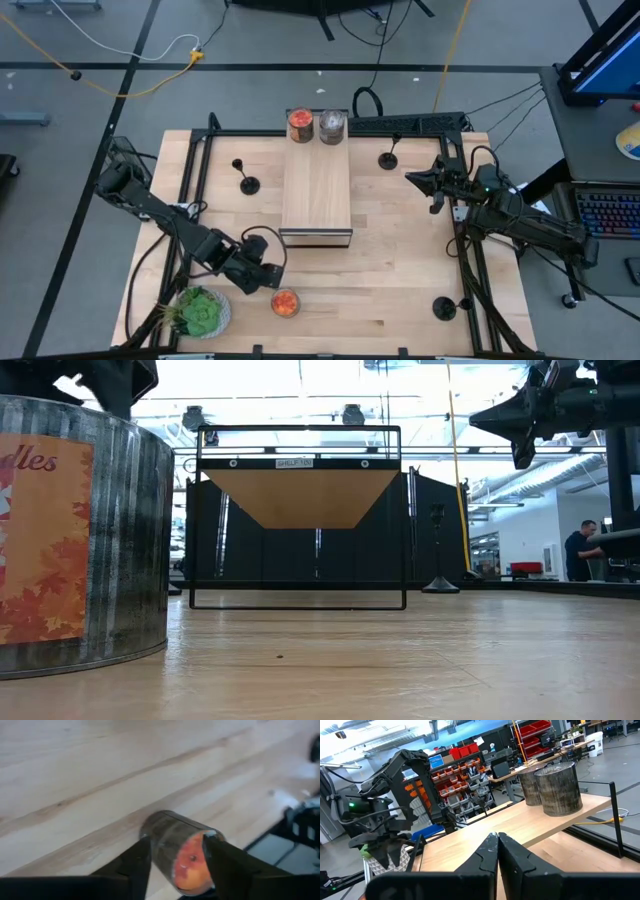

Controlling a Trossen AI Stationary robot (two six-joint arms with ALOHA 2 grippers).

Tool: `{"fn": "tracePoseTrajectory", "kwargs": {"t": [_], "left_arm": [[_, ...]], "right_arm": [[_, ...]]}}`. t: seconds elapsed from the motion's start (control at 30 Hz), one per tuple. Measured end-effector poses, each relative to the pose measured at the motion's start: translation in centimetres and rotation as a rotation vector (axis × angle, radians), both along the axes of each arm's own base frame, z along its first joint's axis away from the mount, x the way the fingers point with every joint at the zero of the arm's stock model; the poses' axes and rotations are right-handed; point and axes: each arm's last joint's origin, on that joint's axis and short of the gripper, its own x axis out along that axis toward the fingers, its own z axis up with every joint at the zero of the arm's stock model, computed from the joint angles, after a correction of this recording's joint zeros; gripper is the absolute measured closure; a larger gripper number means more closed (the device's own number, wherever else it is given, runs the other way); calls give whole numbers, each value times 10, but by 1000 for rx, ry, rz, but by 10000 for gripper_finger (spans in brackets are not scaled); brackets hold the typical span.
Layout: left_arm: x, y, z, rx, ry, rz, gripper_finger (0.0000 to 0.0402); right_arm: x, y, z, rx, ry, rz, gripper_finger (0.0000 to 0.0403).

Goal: Pick & Place candle stick holders
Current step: Put the orange scented candle on the shelf

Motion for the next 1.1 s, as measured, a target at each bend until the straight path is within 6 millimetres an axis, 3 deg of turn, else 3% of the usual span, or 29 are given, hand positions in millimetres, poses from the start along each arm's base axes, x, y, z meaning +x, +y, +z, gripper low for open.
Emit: {"fn": "tracePoseTrajectory", "kwargs": {"t": [0.17,0.33,0.77,1.1], "left_arm": [[6,-7,6,0,-115,-87,177],[10,-14,12,-24,-196,-138,163],[7,-12,-2,-64,-38,-117,163],[20,-22,-43,-85,134,-164,163]], "right_arm": [[0,0,0,0,0,0,399],[0,0,0,0,0,0,399],[0,0,0,0,0,0,399],[0,0,0,3,0,0,399]]}}
